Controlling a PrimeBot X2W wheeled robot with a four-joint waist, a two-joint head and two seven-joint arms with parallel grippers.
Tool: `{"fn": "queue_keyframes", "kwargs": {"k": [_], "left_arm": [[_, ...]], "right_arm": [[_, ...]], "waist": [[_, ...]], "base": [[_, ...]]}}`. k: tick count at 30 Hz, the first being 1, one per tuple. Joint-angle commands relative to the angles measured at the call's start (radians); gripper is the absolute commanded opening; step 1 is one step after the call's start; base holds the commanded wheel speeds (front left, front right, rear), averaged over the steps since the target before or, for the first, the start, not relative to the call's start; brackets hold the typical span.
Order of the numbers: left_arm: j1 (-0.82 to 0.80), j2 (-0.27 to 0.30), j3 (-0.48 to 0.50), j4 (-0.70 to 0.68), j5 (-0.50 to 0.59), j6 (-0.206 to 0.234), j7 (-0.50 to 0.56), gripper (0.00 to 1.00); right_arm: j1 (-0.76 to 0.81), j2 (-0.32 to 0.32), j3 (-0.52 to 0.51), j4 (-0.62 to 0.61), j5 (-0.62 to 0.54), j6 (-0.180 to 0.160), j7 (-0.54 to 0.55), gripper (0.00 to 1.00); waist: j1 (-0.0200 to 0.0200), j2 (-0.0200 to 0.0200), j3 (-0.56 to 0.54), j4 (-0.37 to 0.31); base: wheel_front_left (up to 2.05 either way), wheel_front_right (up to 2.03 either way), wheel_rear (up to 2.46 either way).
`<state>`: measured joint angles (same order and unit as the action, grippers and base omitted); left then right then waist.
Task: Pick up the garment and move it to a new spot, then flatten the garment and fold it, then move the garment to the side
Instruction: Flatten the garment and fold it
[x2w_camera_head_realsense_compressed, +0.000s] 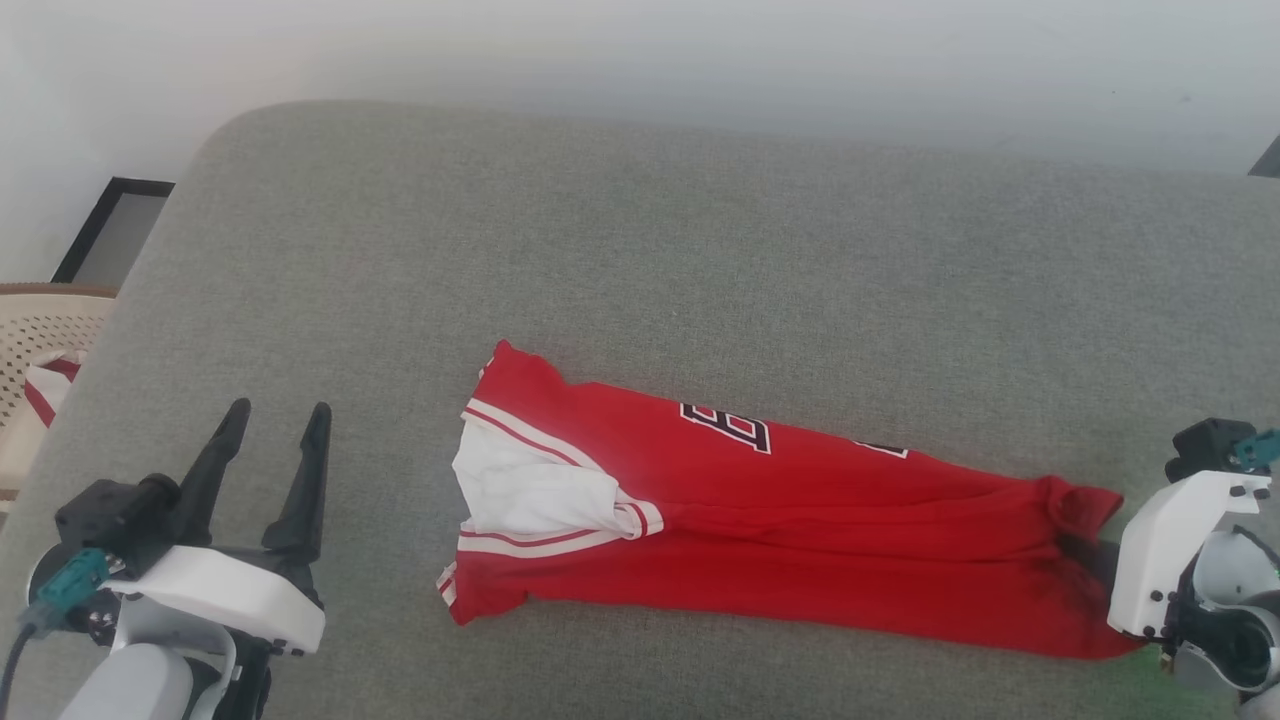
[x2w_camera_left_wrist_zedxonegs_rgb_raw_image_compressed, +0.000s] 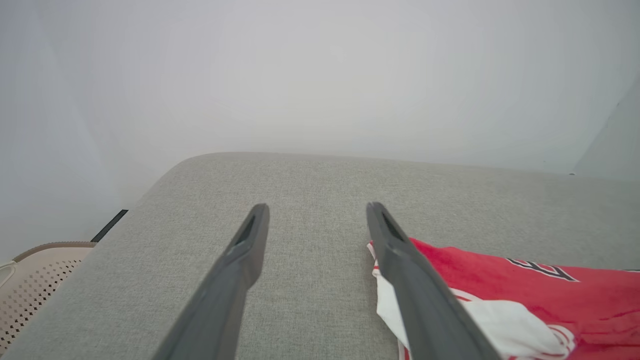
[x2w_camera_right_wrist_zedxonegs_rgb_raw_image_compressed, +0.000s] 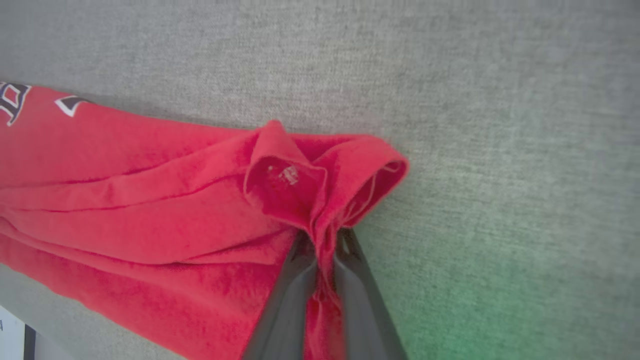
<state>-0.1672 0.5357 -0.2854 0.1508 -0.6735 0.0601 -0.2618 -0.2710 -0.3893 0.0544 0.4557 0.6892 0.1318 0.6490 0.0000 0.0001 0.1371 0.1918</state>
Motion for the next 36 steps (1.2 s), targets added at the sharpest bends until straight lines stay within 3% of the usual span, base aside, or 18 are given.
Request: {"fn": "queue_keyframes", "kwargs": {"k": [1, 9, 19, 25, 36], "left_arm": [[0.009, -0.005, 0.010, 0.002, 0.010, -0.008, -0.003, 1.00], [0.037, -0.057, 0.094, 0.011, 0.069, -0.067, -0.003, 1.00], [0.050, -0.088, 0.148, 0.032, 0.111, -0.101, -0.003, 1.00], [0.054, -0.100, 0.165, 0.046, 0.128, -0.117, -0.003, 1.00], [0.048, -0.122, 0.171, 0.059, 0.158, -0.136, -0.003, 1.00]], "right_arm": [[0.003, 0.001, 0.006, 0.017, 0.002, -0.002, -0.008, 0.00], [-0.021, -0.096, -0.037, 0.063, 0.024, -0.002, -0.078, 0.00], [-0.042, -0.204, -0.128, 0.149, -0.025, -0.002, -0.138, 0.00], [-0.038, -0.202, -0.101, 0.097, -0.013, -0.002, -0.134, 0.00], [-0.015, -0.134, 0.063, -0.157, 0.064, -0.001, -0.088, 0.00]], "waist": [[0.0000, -0.0001, 0.000, -0.001], [0.0000, -0.0001, -0.004, -0.030], [0.0000, -0.0001, -0.009, -0.068], [0.0000, -0.0001, -0.020, -0.080], [0.0000, -0.0001, -0.040, -0.054]], "base": [[0.00, 0.00, 0.00], [0.00, 0.00, 0.00], [0.00, 0.00, 0.00], [0.00, 0.00, 0.00], [0.00, 0.00, 0.00]]}}
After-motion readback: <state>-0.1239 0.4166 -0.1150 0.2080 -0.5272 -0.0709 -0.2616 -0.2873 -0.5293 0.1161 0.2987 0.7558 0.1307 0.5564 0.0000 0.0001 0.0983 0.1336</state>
